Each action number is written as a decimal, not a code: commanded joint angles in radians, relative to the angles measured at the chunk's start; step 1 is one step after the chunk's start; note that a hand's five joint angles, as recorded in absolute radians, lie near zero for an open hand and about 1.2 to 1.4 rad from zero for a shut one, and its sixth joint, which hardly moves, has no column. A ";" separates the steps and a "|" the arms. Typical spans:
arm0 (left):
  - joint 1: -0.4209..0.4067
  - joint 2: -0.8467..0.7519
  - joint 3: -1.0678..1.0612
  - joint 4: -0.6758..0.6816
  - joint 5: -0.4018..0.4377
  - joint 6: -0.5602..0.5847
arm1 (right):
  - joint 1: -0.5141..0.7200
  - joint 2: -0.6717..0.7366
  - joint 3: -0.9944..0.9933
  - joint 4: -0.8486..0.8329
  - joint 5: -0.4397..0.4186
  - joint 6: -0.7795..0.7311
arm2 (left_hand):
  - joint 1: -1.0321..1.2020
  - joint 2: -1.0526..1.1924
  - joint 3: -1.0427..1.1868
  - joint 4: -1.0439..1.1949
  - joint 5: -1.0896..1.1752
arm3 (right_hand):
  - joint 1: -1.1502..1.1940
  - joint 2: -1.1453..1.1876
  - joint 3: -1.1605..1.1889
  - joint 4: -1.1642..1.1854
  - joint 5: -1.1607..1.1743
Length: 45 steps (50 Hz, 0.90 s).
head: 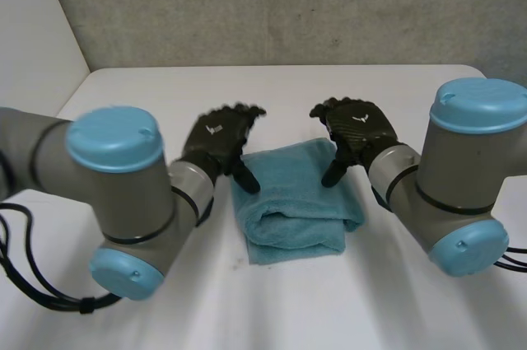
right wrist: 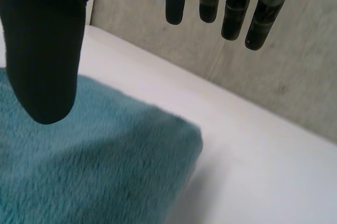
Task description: Fold the laundry
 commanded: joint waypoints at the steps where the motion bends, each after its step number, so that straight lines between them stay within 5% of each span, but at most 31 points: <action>1: -0.016 -0.137 0.049 -0.103 -0.046 -0.014 | -0.058 0.129 -0.048 0.095 -0.100 0.031 | 0.005 -0.004 -0.015 -0.005 -0.020 | -0.037 -0.048 -0.042 -0.060 -0.066; 14: -0.011 -0.126 0.053 -0.150 -0.067 0.004 | -0.109 0.187 -0.120 0.193 -0.111 0.012 | -0.019 -0.027 -0.039 -0.028 -0.044 | -0.037 -0.048 -0.042 -0.060 -0.066; 25: 0.006 0.195 0.118 -0.183 -0.060 0.009 | -0.115 -0.127 -0.156 0.181 -0.040 0.039 | -0.013 -0.021 -0.033 -0.022 -0.038 | -0.037 -0.048 -0.042 -0.060 -0.066; 31: 0.145 0.357 0.184 -0.329 -0.044 0.061 | -0.162 -0.299 -0.168 0.184 0.102 0.028 | -0.022 -0.030 -0.042 -0.031 -0.046 | -0.037 -0.048 -0.042 -0.060 -0.066; 39: 0.276 0.417 0.211 -0.431 0.107 0.067 | -0.222 -0.327 -0.200 0.244 0.079 -0.003 | -0.022 -0.030 -0.042 -0.031 -0.046 | -0.037 -0.048 -0.042 -0.060 -0.066; 45: 0.282 0.417 0.194 -0.443 0.117 0.069 | -0.225 -0.327 -0.199 0.256 0.075 -0.006 | -0.023 -0.031 -0.042 -0.032 -0.047 | -0.037 -0.048 -0.042 -0.060 -0.066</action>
